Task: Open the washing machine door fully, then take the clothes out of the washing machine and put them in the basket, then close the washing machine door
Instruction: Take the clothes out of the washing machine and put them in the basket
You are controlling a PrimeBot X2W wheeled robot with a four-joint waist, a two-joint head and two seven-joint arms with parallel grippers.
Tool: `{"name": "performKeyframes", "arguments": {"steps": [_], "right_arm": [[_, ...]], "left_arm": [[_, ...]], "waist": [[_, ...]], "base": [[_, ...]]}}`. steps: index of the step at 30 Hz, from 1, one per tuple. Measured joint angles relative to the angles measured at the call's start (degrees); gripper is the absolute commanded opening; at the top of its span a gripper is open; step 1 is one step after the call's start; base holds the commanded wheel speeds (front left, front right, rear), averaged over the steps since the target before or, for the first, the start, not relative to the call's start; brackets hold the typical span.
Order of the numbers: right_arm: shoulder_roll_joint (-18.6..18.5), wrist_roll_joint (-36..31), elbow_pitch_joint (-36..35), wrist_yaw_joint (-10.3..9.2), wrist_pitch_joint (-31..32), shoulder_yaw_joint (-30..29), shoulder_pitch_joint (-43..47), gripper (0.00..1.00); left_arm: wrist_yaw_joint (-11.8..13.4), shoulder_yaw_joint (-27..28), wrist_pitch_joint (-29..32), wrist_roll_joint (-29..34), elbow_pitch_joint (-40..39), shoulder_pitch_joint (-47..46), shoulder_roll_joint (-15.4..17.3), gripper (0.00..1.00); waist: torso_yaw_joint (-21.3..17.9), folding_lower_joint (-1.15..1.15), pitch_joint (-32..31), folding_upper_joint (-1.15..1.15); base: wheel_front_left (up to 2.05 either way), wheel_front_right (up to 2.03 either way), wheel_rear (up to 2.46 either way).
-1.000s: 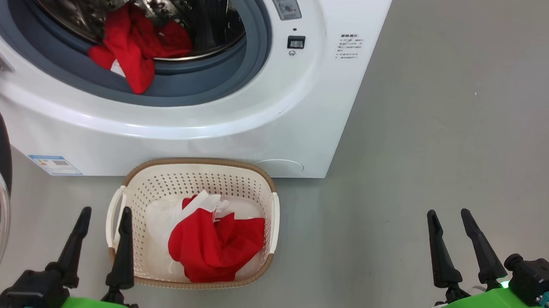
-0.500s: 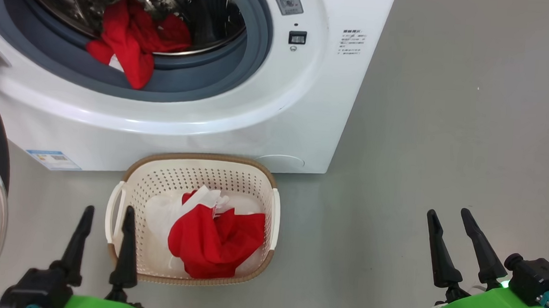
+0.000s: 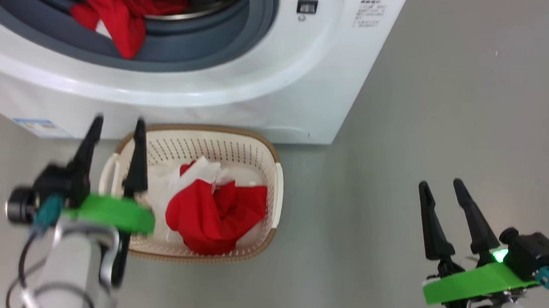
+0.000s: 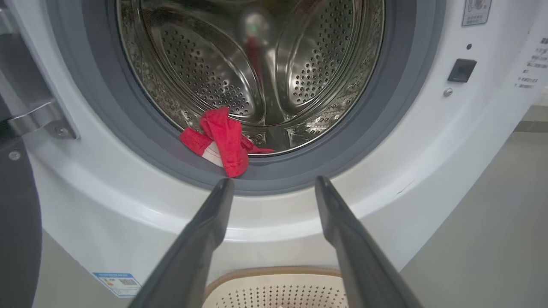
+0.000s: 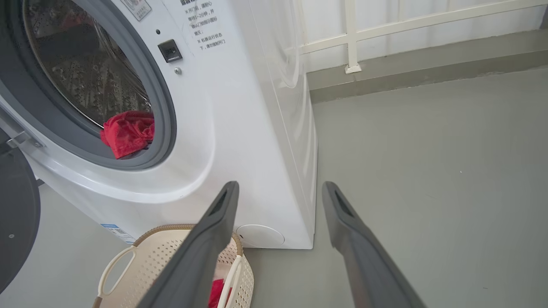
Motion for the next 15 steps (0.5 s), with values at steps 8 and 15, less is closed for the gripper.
{"name": "performKeyframes", "arguments": {"steps": [8,15], "right_arm": [[0.2,0.0,-0.5,0.00,0.0,0.1,-4.3,1.00],[0.4,0.1,-0.6,0.00,0.0,0.0,-6.3,1.00]], "left_arm": [[2.2,0.1,0.0,2.1,14.5,-18.8,1.3,1.00],[4.7,0.3,0.0,3.4,23.7,-29.3,2.7,1.00]], "waist": [[-1.1,0.00,5.7,0.00],[-2.7,0.00,9.2,0.00]], "base": [[0.00,0.00,0.00],[0.00,0.00,0.00]]}}
